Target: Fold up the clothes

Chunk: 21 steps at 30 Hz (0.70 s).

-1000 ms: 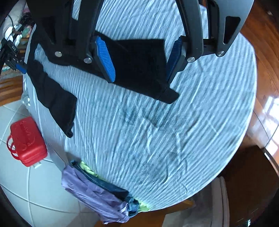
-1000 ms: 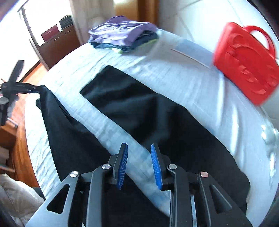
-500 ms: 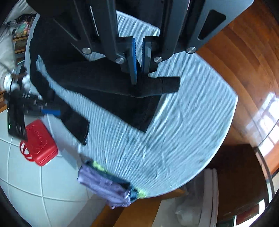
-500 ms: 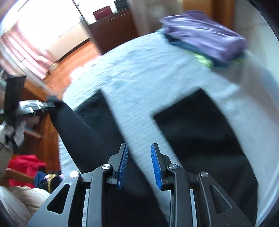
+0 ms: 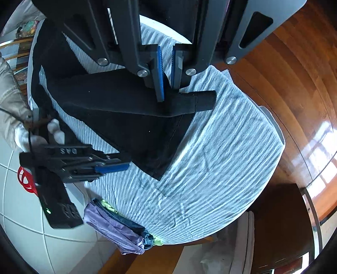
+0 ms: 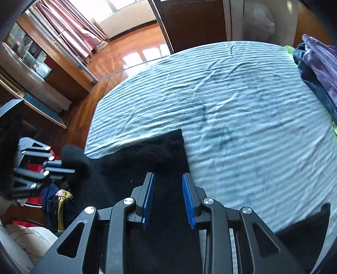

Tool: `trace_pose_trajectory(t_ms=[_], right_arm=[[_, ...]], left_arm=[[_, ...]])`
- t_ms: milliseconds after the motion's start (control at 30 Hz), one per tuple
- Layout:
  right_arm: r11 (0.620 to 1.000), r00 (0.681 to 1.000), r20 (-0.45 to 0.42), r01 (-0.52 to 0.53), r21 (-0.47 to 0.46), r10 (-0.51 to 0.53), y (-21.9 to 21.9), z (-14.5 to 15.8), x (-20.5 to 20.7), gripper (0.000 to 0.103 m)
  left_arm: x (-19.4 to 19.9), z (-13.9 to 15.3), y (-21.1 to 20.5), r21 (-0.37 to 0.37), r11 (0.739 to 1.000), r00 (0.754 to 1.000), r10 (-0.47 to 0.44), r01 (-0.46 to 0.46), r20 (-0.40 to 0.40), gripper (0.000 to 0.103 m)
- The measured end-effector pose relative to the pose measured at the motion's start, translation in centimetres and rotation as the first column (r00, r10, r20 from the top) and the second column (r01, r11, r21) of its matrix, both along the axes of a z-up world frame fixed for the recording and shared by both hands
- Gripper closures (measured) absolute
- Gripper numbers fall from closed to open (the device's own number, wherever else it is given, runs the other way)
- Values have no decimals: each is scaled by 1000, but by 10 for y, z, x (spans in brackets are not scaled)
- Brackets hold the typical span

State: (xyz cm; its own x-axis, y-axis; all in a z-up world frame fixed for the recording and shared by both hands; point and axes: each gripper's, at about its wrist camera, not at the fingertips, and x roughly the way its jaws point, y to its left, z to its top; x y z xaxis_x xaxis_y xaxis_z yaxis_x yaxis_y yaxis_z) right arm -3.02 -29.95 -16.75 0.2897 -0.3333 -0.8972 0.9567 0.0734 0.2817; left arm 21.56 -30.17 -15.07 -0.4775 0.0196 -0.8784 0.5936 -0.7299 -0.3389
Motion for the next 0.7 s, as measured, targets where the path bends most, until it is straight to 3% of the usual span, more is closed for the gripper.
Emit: trace_pose_trajectory(t_ms=[233,267,300,367,433,567,633,700], right_arm=[[997,993,-91,-68,31,70,-27,-12,10,74],[996,991,-102,-87,36,90,-28,-13,13,76],[995,986,-130,-97,37,101,-28,-12,16,96],[992,975,-185,-118,40,124,-28,-11,23,97],[992,967,-226,-122,3,120,-24,2,25,98],[980,953,-299,-97,-172,41,-20,63,4,98],[979,940,-341,-78,-188,9,-31,71,-11,98],[980,934,-357,-53,-190,-19,-41,69,-24,97]], left_arm=[[-2,-2,4,-39,999,999,23,-22,22,97],[-3,-1,4,-45,999,999,25,-24,20,97],[-4,0,4,-51,998,999,27,-26,18,97],[-4,6,3,-51,998,1000,29,-29,3,97],[-6,19,1,-79,997,1000,22,-24,-18,97],[-14,49,-9,-192,981,998,18,-28,-55,97],[-26,55,-21,-257,966,998,13,-30,-66,97],[-41,45,-36,-278,960,999,23,-30,-27,96]])
